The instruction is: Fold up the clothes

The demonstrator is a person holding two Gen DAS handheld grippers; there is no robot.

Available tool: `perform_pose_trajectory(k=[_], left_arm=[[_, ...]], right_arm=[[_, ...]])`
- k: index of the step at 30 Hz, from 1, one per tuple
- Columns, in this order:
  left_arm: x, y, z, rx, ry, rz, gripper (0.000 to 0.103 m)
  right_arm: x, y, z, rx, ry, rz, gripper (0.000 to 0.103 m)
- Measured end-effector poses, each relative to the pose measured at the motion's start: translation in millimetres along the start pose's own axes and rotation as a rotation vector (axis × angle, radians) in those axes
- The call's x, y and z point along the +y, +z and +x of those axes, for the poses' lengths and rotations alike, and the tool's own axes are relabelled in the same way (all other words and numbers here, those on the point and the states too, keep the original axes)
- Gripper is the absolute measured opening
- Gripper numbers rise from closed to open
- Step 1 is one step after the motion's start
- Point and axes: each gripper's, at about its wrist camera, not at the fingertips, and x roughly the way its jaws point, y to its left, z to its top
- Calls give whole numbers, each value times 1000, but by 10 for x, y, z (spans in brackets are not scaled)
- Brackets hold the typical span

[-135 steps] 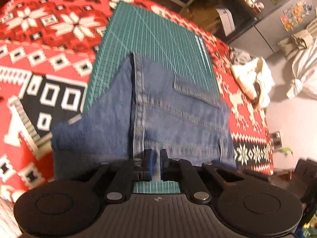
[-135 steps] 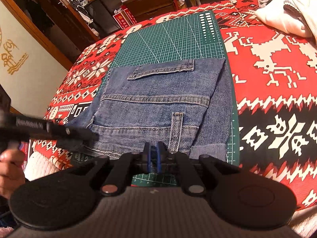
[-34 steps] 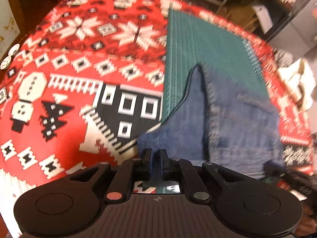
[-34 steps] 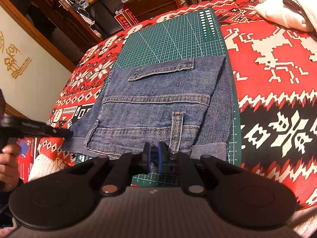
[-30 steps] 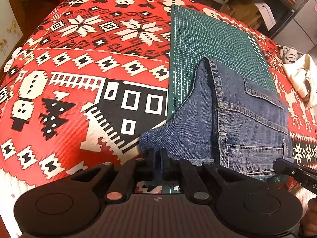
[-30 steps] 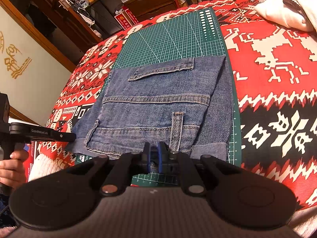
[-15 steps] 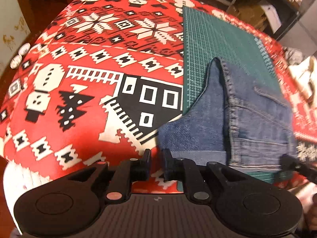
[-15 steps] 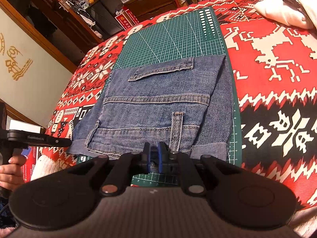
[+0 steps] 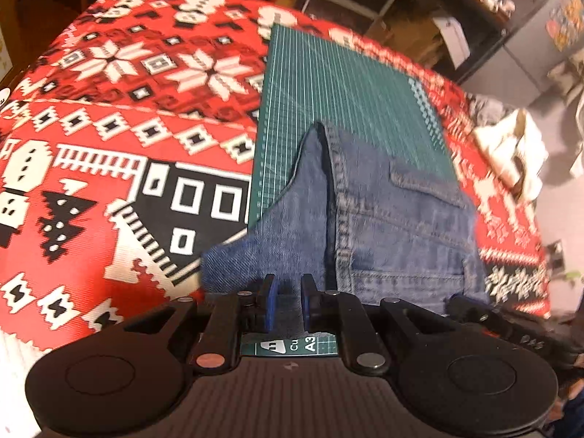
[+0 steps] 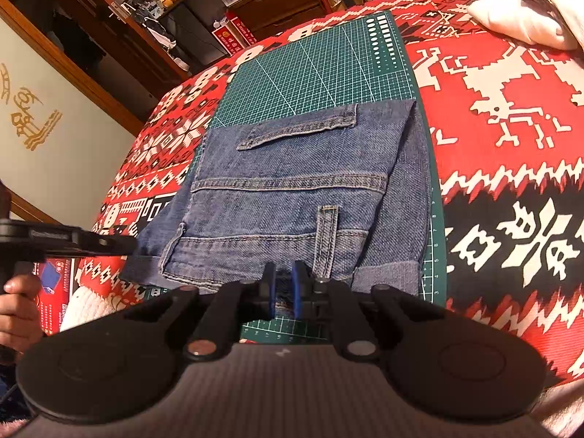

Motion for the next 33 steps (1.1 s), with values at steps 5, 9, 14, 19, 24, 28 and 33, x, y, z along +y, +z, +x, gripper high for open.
perform_pose_trajectory(k=[5, 9, 14, 19, 24, 28, 33], left_arm=[[75, -99, 51, 14, 43, 15, 7], [165, -157, -8, 11, 57, -1, 7], [208, -192, -87, -5, 55, -11, 7], [140, -140, -198, -41, 27, 0, 8], [74, 33, -206, -47, -27, -6, 8], [-12, 211, -162, -56, -57, -4, 8], [-221, 504, -33, -71, -112, 11, 8]], right_arm=[[-19, 8, 2, 1, 6, 4, 10], [-21, 3, -5, -1, 8, 3, 11], [-15, 4, -11, -3, 7, -4, 13], [72, 14, -62, 2, 20, -41, 29], [45, 81, -162, -8, 15, -13, 29], [-22, 205, -328, -61, 4, 13, 29], [-88, 409, -344, -96, -98, 21, 20]])
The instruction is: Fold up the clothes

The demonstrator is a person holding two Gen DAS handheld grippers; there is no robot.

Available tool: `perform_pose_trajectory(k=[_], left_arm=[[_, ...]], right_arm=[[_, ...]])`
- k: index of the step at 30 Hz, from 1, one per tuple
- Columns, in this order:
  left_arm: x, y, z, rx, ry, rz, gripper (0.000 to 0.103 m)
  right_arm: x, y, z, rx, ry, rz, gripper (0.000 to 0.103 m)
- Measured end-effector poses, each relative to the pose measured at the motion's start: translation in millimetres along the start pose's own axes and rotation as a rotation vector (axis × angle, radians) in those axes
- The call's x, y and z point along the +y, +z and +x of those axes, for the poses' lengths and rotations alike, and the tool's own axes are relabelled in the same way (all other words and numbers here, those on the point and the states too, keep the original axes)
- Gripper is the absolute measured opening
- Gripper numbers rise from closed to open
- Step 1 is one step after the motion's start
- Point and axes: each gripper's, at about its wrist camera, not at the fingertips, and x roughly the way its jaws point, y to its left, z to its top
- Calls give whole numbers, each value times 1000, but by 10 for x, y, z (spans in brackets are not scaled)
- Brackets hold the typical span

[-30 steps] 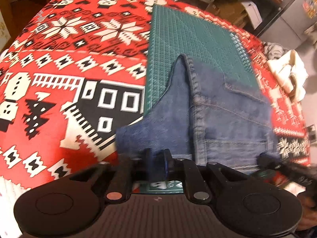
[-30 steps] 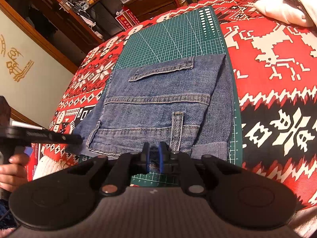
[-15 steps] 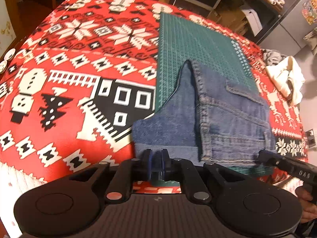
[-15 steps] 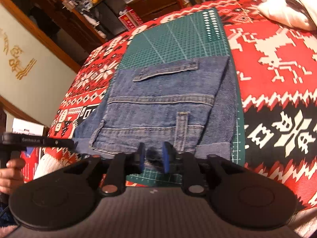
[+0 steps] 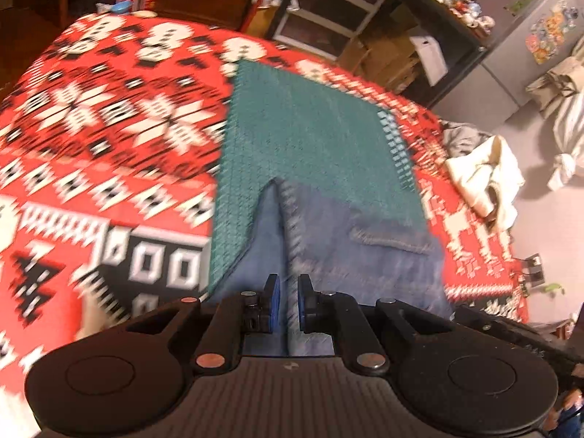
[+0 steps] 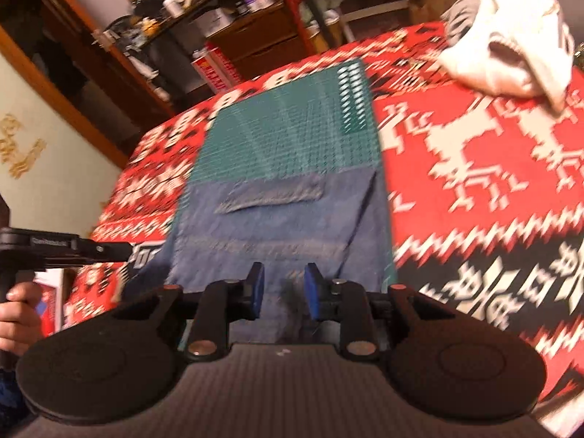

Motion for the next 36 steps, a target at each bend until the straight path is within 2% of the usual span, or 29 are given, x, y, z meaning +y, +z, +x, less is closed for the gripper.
perform_pose_trajectory(k=[3, 8, 12, 16, 22, 27, 34, 36], left_arm=[[-166, 158, 157, -11, -11, 30, 8], [-365, 351, 508, 24, -32, 37, 8], [-404, 439, 798, 55, -46, 3, 8], [-389, 464, 1004, 83, -7, -7, 8], [-307, 540, 1084, 62, -23, -30, 3], [-295, 612, 1107, 36, -21, -25, 3], [-223, 666, 910, -9, -10, -52, 5], [-195, 659, 853, -10, -35, -62, 5]], right_arm=[[-42, 134, 80, -13, -38, -13, 9], [-116, 369, 270, -40, -85, -5, 9], [-164, 501, 459, -40, -108, -1, 8], [-177, 553, 625, -17, -135, -9, 8], [-242, 491, 739, 9, -137, -7, 9], [-271, 478, 733, 8, -123, 0, 9], [-238, 518, 656, -3, -118, -8, 10], [-199, 541, 613, -16, -106, -20, 10]])
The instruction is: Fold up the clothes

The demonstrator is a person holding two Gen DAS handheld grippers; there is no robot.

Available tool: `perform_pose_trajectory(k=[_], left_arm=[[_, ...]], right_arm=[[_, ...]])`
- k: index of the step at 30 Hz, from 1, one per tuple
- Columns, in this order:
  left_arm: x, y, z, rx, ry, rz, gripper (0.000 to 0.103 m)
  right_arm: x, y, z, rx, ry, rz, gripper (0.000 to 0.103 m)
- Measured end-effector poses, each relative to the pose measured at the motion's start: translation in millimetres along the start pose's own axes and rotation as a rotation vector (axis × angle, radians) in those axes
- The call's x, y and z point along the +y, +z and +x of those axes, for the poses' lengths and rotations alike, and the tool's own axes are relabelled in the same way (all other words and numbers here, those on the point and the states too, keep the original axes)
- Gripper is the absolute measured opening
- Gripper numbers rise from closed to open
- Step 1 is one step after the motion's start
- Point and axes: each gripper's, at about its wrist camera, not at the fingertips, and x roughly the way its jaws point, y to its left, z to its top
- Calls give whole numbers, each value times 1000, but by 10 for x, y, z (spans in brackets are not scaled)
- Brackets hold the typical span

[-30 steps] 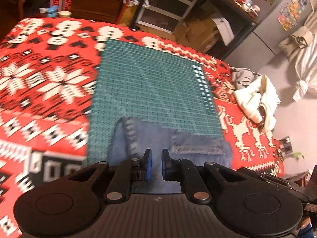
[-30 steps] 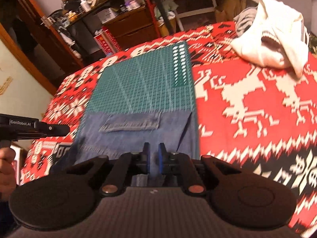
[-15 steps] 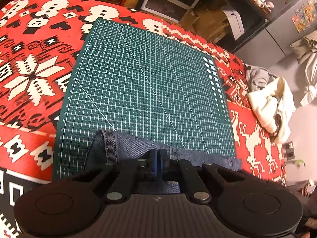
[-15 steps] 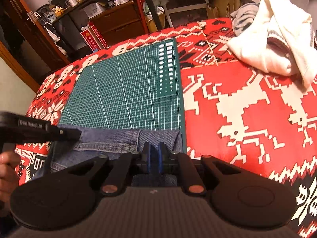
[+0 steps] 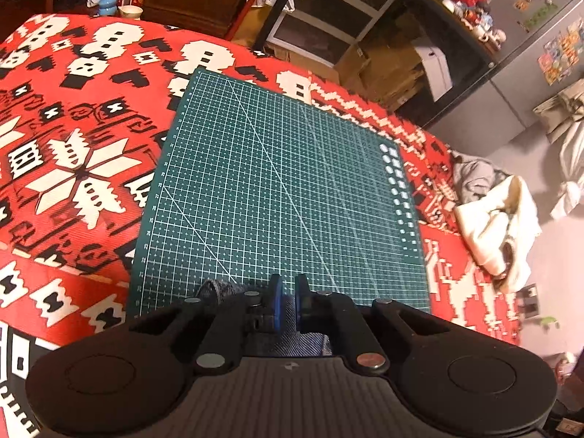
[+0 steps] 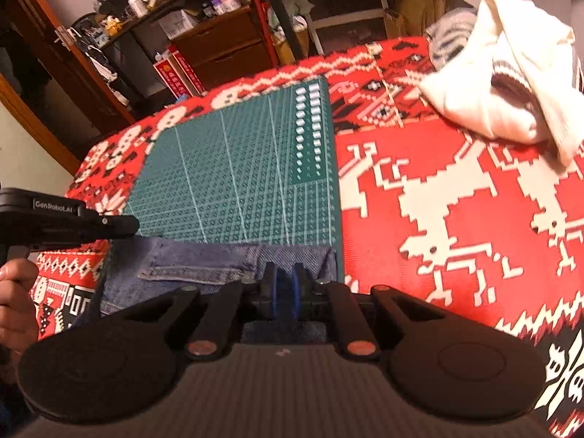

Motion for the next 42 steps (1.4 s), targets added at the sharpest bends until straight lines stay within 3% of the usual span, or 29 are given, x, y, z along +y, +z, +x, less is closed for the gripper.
perform_pose_trajectory(k=[7, 13, 16, 20, 27, 31, 34, 36, 42], left_arm=[[-237, -174, -9, 24, -77, 70, 5], [-551, -369, 222, 86, -53, 179, 5], [-579, -425, 268, 79, -30, 197, 8], [-551, -445, 269, 65, -40, 193, 8], [-495, -415, 265, 73, -64, 160, 8], [-501, -431, 195, 71, -71, 152, 8], [-495, -475, 196, 71, -71, 151, 8], [-495, -488, 203, 69, -70, 154, 12], [-463, -526, 202, 84, -60, 170, 8]], right_arm=[[246, 51, 35, -6, -2, -78, 10], [236, -45, 188, -42, -54, -100, 6], [235, -82, 205, -63, -65, -105, 5], [224, -76, 257, -79, -82, -108, 0], [204, -18, 301, -83, -90, -94, 0], [273, -13, 125, -112, -80, -91, 3], [362, -64, 47, -108, -39, -114, 3], [421, -129, 101, -88, -51, -141, 3], [407, -365, 144, -94, -84, -182, 5]])
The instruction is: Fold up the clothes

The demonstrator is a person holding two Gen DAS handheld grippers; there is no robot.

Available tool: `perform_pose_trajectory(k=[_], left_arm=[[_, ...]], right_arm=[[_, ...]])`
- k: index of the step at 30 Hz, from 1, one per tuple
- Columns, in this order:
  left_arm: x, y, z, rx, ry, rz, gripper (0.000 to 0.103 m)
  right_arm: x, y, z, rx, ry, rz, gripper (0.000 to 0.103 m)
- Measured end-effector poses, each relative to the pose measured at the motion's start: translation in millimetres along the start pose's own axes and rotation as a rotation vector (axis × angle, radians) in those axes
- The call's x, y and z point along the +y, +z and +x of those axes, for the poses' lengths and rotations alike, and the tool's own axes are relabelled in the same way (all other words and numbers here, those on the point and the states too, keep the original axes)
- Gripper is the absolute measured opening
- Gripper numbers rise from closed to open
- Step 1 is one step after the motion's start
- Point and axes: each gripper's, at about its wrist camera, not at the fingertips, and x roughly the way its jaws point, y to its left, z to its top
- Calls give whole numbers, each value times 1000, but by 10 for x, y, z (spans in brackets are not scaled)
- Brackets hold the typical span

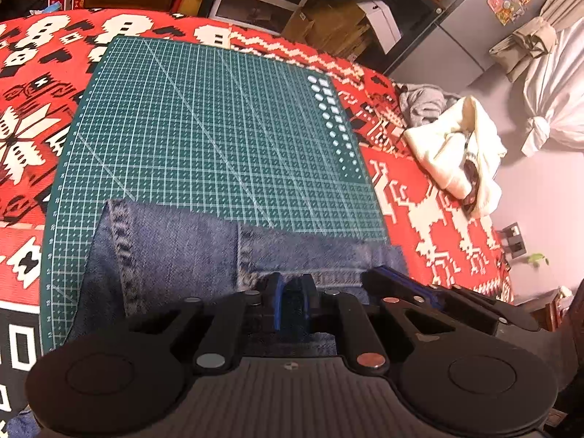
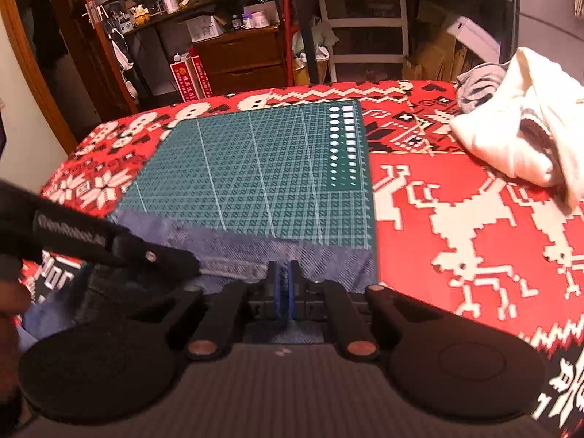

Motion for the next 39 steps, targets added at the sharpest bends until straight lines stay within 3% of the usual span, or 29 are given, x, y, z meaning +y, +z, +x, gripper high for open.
perform_pose_trajectory(k=[7, 18, 20, 24, 29, 34, 39], left_arm=[[67, -140, -46, -2, 3, 14, 4], [129, -240, -240, -23, 4, 18, 3], [90, -237, -307, -35, 9, 25, 3], [-20, -221, -405, -77, 40, 79, 6], [74, -136, -243, -49, 81, 57, 6], [295, -200, -230, -51, 40, -4, 3], [363, -251, -285, -71, 24, 9, 3]], right_arm=[[-116, -182, -119, 1, 18, 11, 5], [-196, -200, -249, 14, 30, 24, 5], [-155, -162, -294, 11, 35, 21, 11], [-7, -52, -321, -11, 79, 0, 11], [156, 46, -76, 25, 97, -15, 11], [225, -156, -40, -8, 52, -145, 6], [56, -206, -131, 11, 83, -113, 6]])
